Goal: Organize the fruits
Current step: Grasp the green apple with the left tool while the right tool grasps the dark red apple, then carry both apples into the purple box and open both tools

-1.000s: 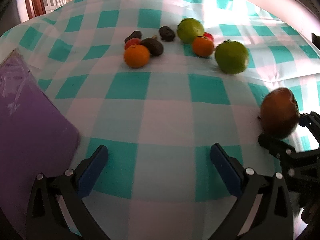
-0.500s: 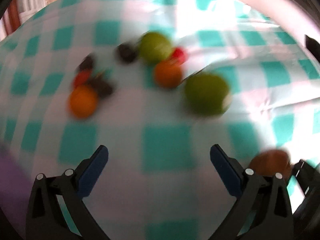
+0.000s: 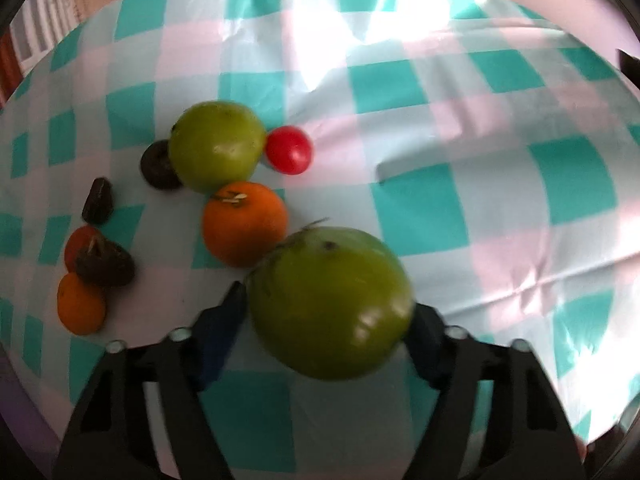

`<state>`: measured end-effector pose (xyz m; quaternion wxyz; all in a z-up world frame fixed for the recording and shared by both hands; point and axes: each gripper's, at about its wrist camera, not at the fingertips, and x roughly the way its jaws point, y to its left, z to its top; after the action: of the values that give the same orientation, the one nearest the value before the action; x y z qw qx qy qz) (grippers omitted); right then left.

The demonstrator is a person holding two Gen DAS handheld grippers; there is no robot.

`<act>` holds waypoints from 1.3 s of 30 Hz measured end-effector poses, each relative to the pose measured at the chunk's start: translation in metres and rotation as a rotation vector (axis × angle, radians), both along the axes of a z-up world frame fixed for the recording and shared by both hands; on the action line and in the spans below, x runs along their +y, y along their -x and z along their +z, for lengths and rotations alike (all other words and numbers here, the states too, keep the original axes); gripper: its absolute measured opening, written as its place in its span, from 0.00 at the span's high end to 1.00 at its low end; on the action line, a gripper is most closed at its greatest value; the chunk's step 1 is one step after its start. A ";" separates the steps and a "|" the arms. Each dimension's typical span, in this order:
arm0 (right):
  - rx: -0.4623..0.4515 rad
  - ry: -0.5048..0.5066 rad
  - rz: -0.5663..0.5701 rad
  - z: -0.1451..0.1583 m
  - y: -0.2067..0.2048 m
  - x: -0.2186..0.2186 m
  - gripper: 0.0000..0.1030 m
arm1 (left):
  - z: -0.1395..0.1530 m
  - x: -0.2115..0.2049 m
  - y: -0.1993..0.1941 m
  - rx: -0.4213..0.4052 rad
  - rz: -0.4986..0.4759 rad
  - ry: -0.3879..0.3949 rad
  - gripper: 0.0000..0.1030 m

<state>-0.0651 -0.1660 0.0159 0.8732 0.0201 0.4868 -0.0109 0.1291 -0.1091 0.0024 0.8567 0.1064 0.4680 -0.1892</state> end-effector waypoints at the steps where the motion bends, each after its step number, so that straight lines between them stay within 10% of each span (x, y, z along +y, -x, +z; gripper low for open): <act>1: 0.003 0.003 0.006 0.000 0.000 0.000 0.39 | -0.001 -0.005 0.002 0.001 -0.013 -0.002 0.39; 13: 0.053 -0.006 0.077 0.001 -0.020 -0.006 0.39 | 0.003 -0.003 0.021 0.044 0.001 -0.056 0.40; 30: 0.127 -0.090 0.049 0.012 0.036 -0.058 0.40 | 0.028 0.066 0.174 0.137 0.060 -0.132 0.40; 39: 0.088 -0.097 0.129 0.027 0.061 -0.051 0.40 | 0.054 0.064 0.192 0.088 0.020 -0.145 0.40</act>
<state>-0.1265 -0.2165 0.0427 0.8479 0.0302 0.5250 0.0682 -0.0627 -0.0453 0.0569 0.8271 0.1548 0.5188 -0.1508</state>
